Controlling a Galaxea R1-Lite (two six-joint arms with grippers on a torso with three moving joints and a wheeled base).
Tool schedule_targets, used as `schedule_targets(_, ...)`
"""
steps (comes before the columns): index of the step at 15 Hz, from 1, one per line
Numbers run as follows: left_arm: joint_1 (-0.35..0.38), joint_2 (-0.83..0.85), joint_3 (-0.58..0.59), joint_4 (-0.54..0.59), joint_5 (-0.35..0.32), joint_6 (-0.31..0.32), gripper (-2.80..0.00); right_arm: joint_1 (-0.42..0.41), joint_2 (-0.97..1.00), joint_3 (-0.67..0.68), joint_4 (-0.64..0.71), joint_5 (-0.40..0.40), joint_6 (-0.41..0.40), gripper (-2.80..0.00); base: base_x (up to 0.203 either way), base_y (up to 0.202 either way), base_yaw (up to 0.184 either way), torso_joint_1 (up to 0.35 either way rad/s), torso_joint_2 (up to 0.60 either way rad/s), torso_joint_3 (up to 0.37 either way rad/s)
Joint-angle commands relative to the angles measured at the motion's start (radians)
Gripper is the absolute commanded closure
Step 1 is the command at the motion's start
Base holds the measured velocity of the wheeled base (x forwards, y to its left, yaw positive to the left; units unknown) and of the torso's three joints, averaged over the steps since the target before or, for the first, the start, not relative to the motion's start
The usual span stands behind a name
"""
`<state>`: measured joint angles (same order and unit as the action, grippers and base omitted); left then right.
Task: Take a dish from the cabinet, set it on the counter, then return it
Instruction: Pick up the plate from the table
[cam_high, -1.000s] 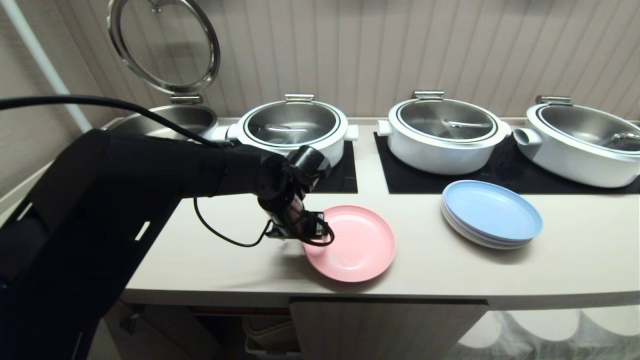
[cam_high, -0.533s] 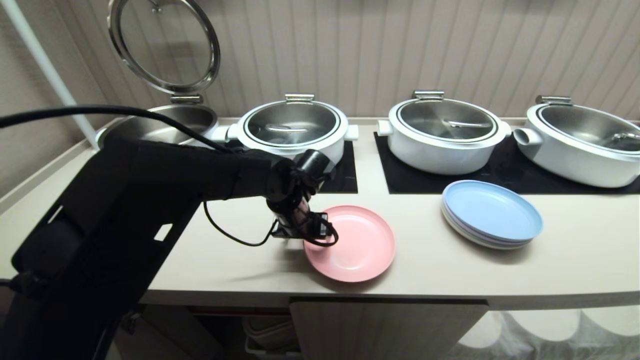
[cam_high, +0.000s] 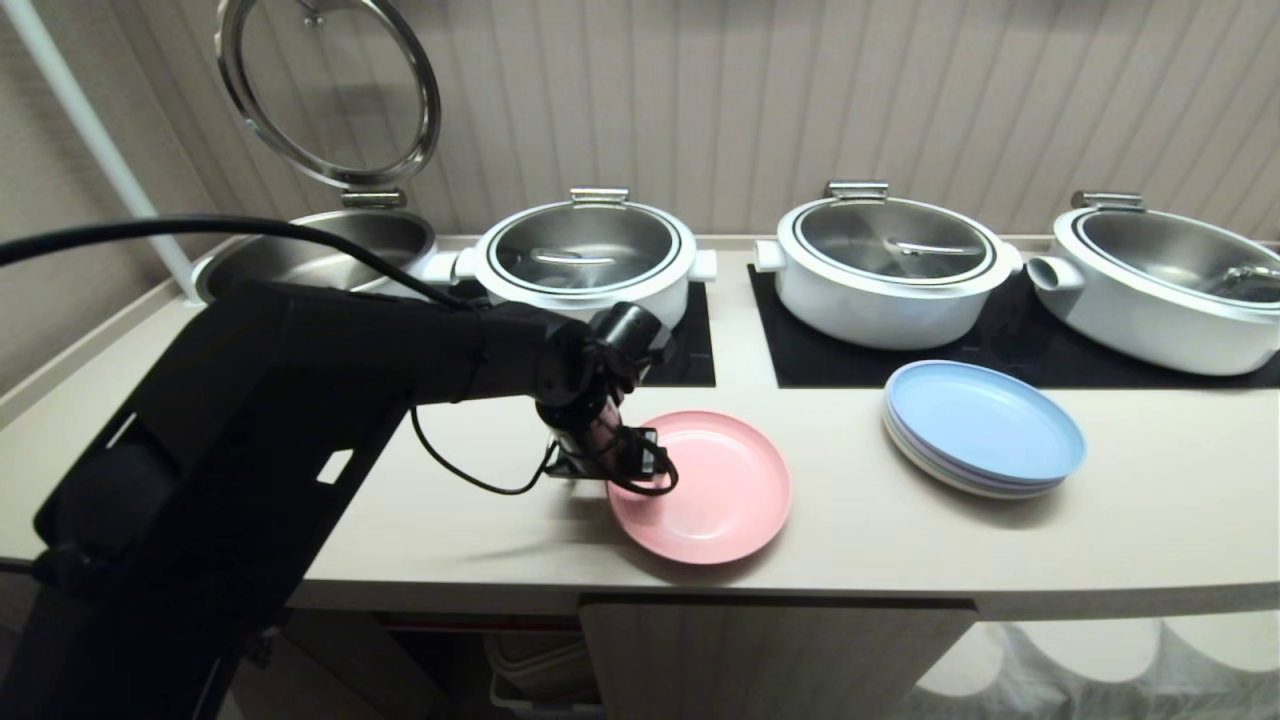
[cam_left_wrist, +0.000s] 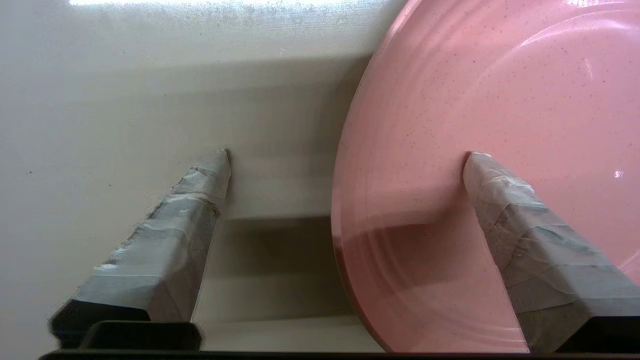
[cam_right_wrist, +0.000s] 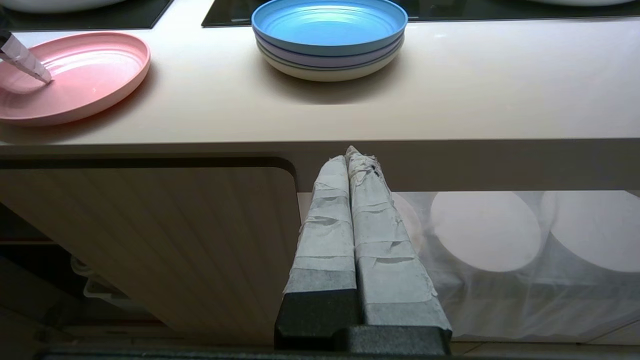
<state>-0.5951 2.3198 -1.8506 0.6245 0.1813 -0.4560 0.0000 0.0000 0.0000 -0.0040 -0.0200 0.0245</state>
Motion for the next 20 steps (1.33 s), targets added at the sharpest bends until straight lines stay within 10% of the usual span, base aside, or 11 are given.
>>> schedule_targets(1, 0.0, 0.001, 0.001, 0.004, 0.003, -0.003, 0.0, 0.0, 0.0, 0.0, -0.001, 0.0, 0.0, 0.0, 0.0, 0.0, 0.0, 0.0, 0.0, 0.0)
schedule_targets(20, 0.001, -0.008, -0.014, 0.0, 0.0, -0.049, 0.0, 0.0, 0.0, 0.0, -0.001, 0.0, 0.0, 0.0, 0.0, 0.0, 0.0, 0.0, 0.0, 0.0)
